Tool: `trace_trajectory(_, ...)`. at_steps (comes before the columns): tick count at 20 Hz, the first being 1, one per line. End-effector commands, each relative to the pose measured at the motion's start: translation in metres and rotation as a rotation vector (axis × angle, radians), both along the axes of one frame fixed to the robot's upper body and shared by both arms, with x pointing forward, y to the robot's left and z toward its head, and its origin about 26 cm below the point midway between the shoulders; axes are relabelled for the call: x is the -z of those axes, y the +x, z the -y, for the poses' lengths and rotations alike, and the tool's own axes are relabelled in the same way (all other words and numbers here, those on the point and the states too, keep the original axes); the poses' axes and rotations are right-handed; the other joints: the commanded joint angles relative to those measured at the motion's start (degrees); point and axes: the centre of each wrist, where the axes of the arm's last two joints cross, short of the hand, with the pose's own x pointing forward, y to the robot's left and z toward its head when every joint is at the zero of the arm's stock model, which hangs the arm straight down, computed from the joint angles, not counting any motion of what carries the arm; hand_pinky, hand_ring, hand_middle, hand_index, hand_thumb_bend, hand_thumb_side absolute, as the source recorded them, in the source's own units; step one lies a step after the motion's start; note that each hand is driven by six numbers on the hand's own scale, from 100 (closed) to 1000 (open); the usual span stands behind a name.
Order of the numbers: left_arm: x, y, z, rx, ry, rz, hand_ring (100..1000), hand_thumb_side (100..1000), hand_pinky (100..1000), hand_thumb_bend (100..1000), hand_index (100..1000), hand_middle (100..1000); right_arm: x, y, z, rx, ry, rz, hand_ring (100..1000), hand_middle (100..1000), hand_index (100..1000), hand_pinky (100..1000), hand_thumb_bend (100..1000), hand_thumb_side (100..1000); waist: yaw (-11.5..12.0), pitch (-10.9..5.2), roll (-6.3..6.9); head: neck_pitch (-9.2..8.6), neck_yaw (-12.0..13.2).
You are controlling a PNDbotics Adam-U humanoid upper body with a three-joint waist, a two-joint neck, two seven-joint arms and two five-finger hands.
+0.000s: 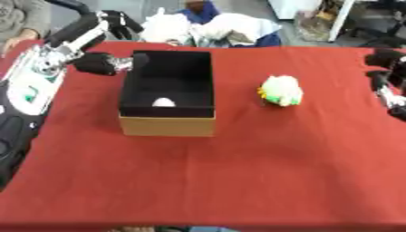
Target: Pick up objects on the table and place them in the box.
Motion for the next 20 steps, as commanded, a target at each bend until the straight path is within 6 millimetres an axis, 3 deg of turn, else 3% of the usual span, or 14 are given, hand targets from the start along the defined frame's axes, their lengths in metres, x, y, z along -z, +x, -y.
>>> trace_trajectory(1,-0.024,-0.007,-0.005,-0.005,-0.039,0.035,642,697,675,394,798,675,-0.015,0.003,0.011,-0.003,-0.050,0.028,889,825,916,814,100,351,0.18,-0.95,-0.10,0.28,-0.24)
trace_trajectory(4,-0.017,-0.018,-0.008,-0.025,-0.158,0.035,623,721,666,344,791,656,-0.029,0.014,0.013,-0.048,-0.176,0.021,891,832,918,815,100,356,2.38,-1.36,-0.67,0.28,-1.53)
trace_trajectory(10,0.007,-0.049,-0.013,-0.041,-0.324,-0.009,609,797,663,268,789,639,-0.059,0.042,0.025,-0.082,-0.452,-0.063,901,846,922,821,110,428,4.00,-1.73,-0.32,0.28,-2.95)
trace_trajectory(15,0.014,-0.071,-0.023,-0.043,-0.404,-0.057,604,834,661,236,786,632,-0.063,0.069,0.012,-0.092,-0.528,-0.160,913,861,929,829,172,495,4.33,-1.78,-0.23,0.28,-2.75)
trace_trajectory(20,0.015,-0.078,-0.029,-0.041,-0.463,-0.096,597,834,657,236,783,625,-0.047,0.083,0.013,-0.105,-0.579,-0.260,917,871,932,832,231,542,4.64,-1.78,-0.24,0.28,-2.95)
